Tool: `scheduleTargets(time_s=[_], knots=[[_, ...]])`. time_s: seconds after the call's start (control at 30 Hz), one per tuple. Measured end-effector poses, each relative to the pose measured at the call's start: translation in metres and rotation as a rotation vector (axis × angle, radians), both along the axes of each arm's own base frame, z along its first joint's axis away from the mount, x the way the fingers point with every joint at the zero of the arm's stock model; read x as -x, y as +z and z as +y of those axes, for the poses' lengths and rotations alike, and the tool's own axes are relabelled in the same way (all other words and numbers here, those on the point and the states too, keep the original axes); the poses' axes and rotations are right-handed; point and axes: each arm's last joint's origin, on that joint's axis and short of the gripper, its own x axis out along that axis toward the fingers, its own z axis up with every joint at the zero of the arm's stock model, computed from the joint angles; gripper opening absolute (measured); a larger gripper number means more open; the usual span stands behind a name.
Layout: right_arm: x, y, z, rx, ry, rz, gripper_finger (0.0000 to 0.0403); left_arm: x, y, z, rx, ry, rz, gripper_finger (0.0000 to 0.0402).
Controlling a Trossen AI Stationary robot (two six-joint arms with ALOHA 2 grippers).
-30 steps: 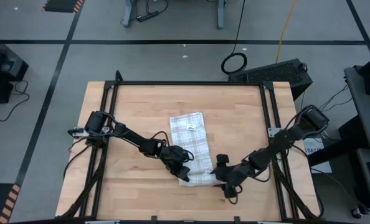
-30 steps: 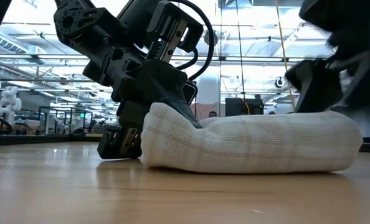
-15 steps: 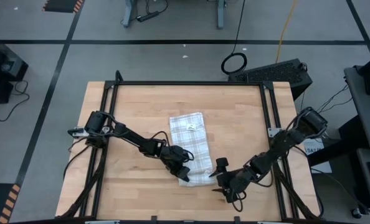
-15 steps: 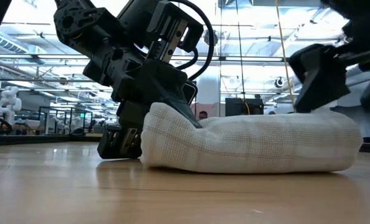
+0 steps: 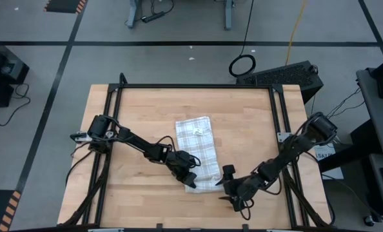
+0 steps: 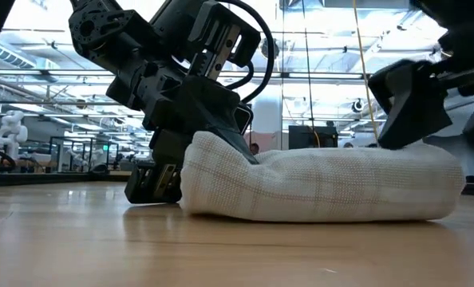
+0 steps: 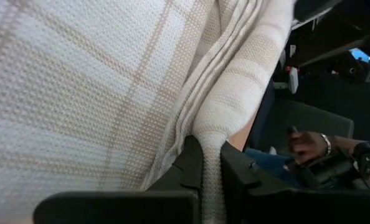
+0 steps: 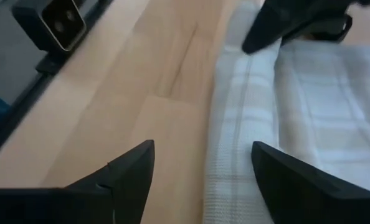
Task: Roll towel
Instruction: Roll the towel
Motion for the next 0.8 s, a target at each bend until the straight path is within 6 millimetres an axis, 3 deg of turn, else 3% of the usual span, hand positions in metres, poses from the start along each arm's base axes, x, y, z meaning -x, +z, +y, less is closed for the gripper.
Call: scheduleTargets(time_s=[0.3,0.8], knots=[[-0.005,-0.019,-0.003,0.021,-0.039,0.052,0.024,0.0,0.0,0.0,0.0,0.002,0.0,0.0023],[-0.017,-0.028,-0.02,-0.08,-0.123,0.126,0.0238,-0.001,0.001,0.0,0.003,0.003,-0.013,0.0027]])
